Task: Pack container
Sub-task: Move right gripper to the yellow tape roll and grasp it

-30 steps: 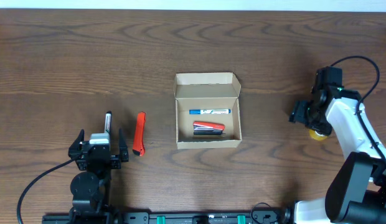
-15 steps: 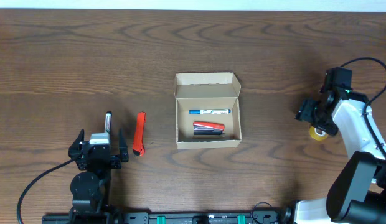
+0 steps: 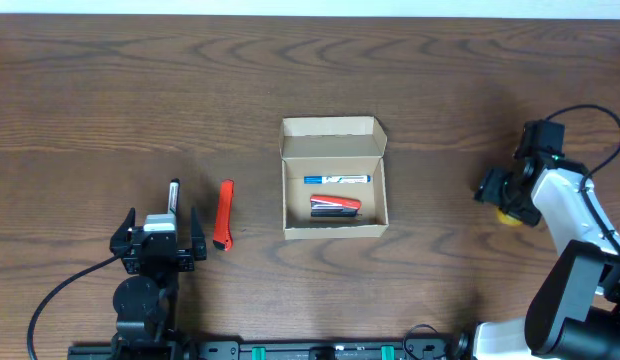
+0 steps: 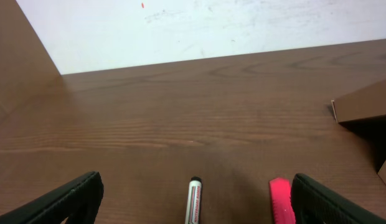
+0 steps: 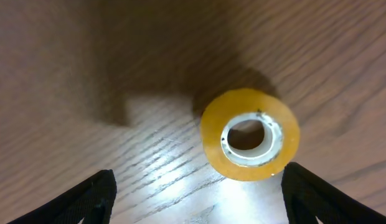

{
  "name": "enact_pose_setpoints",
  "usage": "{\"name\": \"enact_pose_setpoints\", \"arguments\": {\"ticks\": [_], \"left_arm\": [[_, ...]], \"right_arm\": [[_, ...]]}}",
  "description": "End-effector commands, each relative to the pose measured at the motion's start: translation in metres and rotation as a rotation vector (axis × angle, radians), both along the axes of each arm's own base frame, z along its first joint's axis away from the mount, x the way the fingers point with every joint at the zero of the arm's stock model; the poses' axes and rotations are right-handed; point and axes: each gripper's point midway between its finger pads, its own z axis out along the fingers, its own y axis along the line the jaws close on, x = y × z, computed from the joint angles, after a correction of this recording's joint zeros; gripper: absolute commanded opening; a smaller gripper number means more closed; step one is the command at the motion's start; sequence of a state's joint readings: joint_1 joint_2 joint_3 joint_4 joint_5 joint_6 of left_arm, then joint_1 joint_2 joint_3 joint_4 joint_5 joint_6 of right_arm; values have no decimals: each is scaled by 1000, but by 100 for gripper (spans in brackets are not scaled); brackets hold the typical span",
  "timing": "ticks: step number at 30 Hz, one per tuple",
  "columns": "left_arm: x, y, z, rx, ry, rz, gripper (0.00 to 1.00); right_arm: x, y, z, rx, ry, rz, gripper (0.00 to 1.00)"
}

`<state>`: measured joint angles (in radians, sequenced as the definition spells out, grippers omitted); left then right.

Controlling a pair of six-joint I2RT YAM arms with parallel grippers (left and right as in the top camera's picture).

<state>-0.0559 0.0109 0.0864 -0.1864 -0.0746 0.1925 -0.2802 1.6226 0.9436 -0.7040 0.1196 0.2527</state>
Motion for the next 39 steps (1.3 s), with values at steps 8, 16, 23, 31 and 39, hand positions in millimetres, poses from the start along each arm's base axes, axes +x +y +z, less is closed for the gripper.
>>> {"name": "enact_pose_setpoints", "arguments": {"ticks": [8, 16, 23, 31, 39], "left_arm": [[0, -1, -14, 18, 31, -8, 95], [0, -1, -14, 18, 30, -8, 95], [0, -1, -14, 18, 31, -8, 95], [0, -1, -14, 18, 31, -8, 95], [0, -1, -14, 18, 31, -8, 95]], "right_arm": [[-11, 4, -22, 17, -4, -12, 77], [-5, 3, -22, 10, -27, 11, 77], [-1, 6, -19, 30, -39, 31, 78], [5, 5, -12, 28, -46, 41, 80], [18, 1, 3, 17, -70, 54, 81]]}}
